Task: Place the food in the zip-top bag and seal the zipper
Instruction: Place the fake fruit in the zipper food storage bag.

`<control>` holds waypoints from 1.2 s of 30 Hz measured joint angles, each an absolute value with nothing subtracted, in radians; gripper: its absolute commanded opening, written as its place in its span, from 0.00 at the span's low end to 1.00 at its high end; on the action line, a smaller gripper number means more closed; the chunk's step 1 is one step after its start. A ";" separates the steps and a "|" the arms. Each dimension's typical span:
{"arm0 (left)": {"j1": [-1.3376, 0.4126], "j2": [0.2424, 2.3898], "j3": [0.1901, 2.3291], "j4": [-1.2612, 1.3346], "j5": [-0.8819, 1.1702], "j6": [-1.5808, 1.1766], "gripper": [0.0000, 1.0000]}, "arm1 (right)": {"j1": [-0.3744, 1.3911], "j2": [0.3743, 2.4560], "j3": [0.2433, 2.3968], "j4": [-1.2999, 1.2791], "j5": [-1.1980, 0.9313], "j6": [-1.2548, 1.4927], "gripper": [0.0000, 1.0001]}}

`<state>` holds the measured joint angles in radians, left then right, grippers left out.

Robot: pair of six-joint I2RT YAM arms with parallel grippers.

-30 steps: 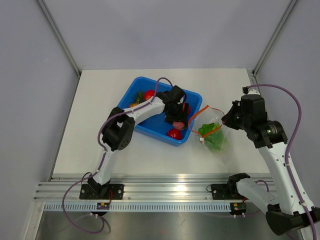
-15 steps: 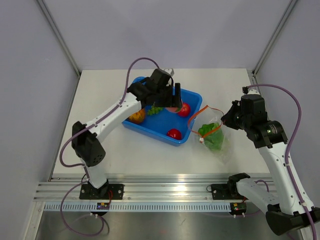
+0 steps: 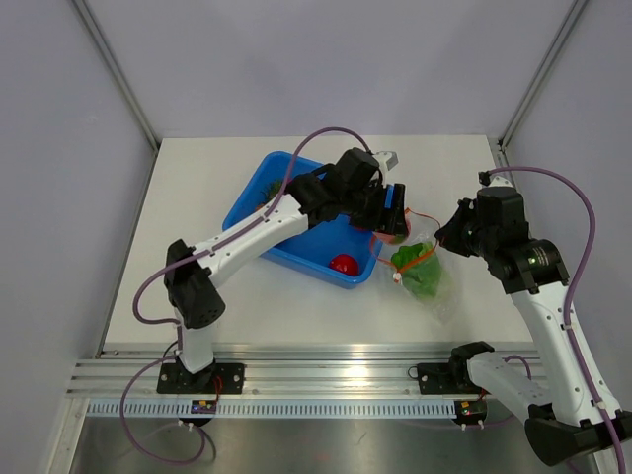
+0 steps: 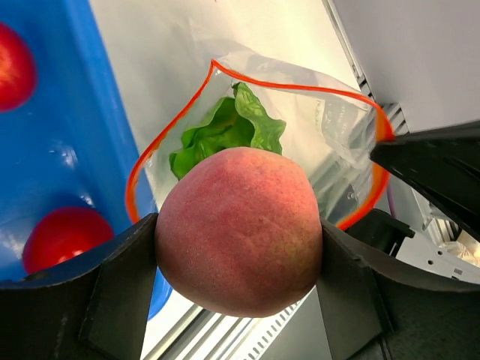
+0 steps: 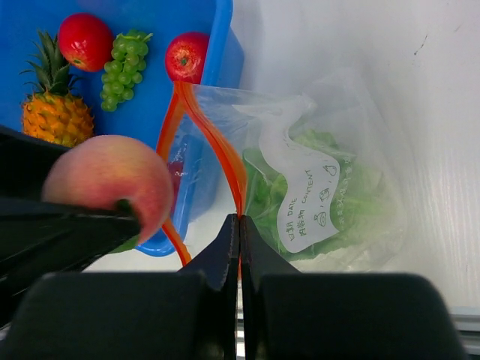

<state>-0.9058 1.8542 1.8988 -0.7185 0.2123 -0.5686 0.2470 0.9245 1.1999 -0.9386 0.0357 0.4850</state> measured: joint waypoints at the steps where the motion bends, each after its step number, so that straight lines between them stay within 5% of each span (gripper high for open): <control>1: -0.906 1.872 1.899 -0.709 0.227 -0.574 0.00 | 0.247 0.923 1.200 -0.939 0.035 0.486 0.00; 7: -0.907 1.987 1.950 -0.677 0.307 -0.600 0.03 | 0.247 0.923 1.200 -0.938 0.031 0.492 0.00; 8: -0.909 2.003 1.958 -0.669 0.318 -0.606 0.12 | 0.247 0.922 1.200 -0.937 0.030 0.494 0.00; 9: -0.912 2.016 1.962 -0.659 0.330 -0.612 0.43 | 0.247 0.921 1.200 -0.937 0.026 0.495 0.00; 12: -0.925 2.047 1.970 -0.635 0.369 -0.622 0.99 | 0.247 0.914 1.200 -0.936 0.020 0.498 0.00; 24: -0.956 2.028 2.018 -0.710 0.397 -0.512 0.97 | 0.247 0.902 1.194 -0.931 0.013 0.503 0.00; 29: -0.925 1.877 1.919 -0.716 0.384 -0.472 0.79 | 0.247 0.902 1.188 -0.925 0.013 0.505 0.00; 33: -0.855 1.758 1.830 -0.700 0.385 -0.469 0.51 | 0.247 0.900 1.186 -0.924 0.013 0.505 0.00; 36: -0.797 1.715 1.787 -0.685 0.382 -0.468 0.48 | 0.247 0.898 1.184 -0.923 0.013 0.505 0.00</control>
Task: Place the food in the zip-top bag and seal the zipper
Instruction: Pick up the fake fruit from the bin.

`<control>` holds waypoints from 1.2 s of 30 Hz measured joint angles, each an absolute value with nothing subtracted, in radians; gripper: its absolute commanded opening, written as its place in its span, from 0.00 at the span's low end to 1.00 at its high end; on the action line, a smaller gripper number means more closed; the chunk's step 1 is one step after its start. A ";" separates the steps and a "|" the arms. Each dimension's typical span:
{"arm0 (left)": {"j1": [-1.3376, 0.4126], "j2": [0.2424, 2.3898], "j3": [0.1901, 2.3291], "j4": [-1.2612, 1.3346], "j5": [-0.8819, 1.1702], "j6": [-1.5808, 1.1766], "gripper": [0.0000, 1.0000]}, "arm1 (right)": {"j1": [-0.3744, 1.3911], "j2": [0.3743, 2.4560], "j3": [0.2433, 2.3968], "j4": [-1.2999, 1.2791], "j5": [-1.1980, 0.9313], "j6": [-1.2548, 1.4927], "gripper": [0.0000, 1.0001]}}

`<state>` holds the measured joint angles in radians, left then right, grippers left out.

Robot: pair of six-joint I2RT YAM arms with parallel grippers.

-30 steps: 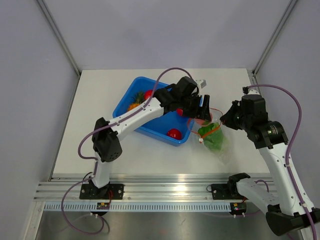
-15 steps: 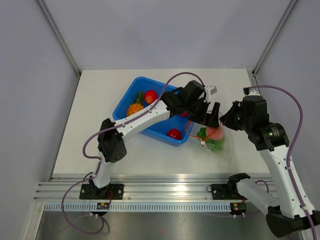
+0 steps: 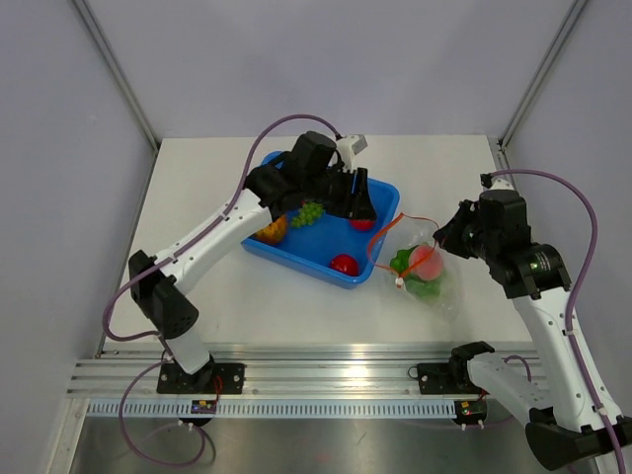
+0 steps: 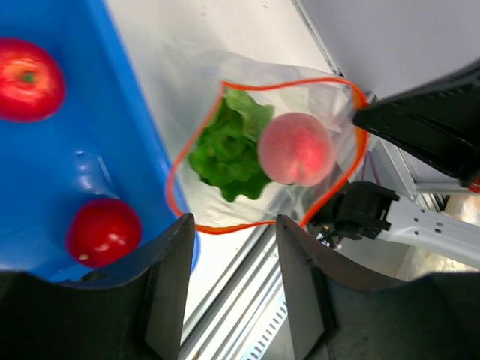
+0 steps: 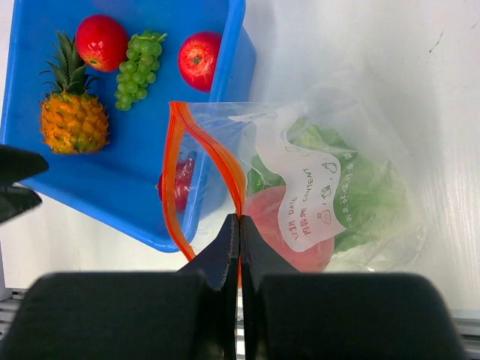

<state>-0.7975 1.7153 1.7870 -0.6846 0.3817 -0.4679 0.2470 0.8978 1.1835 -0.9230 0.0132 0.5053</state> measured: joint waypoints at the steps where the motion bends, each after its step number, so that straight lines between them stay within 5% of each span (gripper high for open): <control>1: -0.781 1.710 1.777 -0.683 0.381 -0.468 0.48 | 0.247 0.897 1.183 -0.923 0.014 0.505 0.00; 8: -0.662 1.710 1.760 -0.731 0.282 -0.440 0.70 | 0.247 0.877 1.182 -0.925 0.014 0.505 0.00; 14: -0.624 1.859 1.885 -0.795 0.027 -0.363 0.70 | 0.247 0.860 1.173 -0.925 0.013 0.505 0.00; 22: -0.639 2.078 1.888 -0.759 -0.178 -0.213 0.91 | 0.247 0.867 1.172 -0.923 0.013 0.505 0.00; 36: -0.671 2.290 1.988 -0.696 -0.349 -0.037 0.91 | 0.247 0.899 1.150 -0.898 -0.020 0.504 0.00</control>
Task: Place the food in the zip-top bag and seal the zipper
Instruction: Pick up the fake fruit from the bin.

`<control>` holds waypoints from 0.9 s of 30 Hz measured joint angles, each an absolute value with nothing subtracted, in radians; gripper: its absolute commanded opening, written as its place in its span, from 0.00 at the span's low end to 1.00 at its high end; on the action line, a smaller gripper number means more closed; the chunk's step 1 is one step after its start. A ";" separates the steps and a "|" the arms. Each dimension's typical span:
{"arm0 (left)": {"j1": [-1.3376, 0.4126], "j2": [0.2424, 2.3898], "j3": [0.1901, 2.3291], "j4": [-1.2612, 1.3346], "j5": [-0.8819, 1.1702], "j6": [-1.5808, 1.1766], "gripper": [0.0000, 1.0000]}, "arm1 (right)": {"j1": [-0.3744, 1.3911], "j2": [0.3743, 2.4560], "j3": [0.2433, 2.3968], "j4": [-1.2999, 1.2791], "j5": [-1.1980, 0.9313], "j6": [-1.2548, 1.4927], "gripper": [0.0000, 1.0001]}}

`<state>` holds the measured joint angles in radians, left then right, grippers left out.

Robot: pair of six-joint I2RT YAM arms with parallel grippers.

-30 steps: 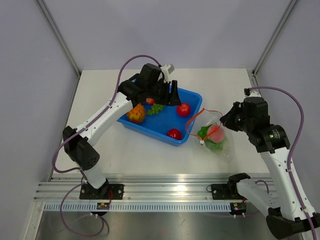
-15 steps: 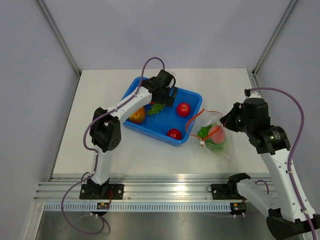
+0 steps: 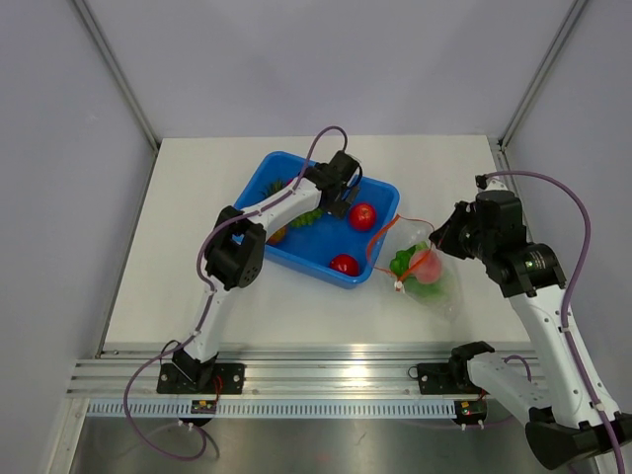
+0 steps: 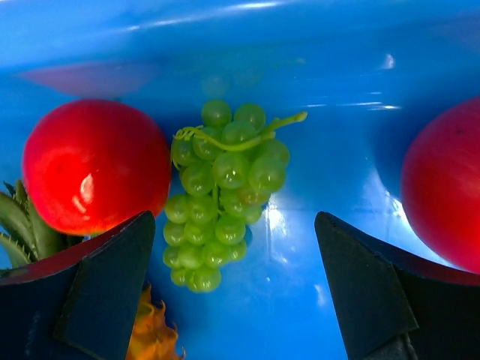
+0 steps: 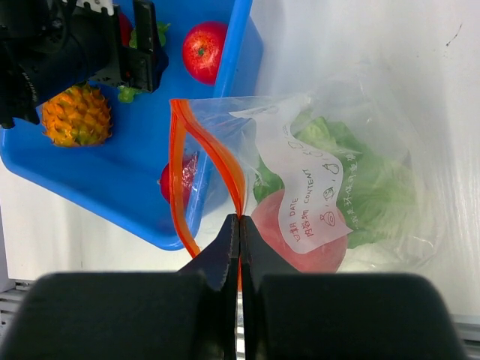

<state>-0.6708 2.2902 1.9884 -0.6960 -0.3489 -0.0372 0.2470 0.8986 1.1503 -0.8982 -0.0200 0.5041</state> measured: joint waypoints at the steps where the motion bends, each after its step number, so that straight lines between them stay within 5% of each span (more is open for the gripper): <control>1: -0.673 2.298 1.992 -0.693 -0.356 -0.033 0.90 | 0.247 0.901 1.150 -0.896 -0.020 0.505 0.00; 14: -0.681 2.402 2.032 -0.633 -0.433 0.001 0.79 | 0.247 0.904 1.139 -0.886 -0.021 0.503 0.00; 20: -0.680 2.406 2.030 -0.633 -0.413 -0.010 0.45 | 0.247 0.905 1.139 -0.886 -0.021 0.503 0.00; 27: -0.677 2.348 1.951 -0.595 -0.331 -0.050 0.15 | 0.247 0.904 1.139 -0.885 -0.021 0.503 0.00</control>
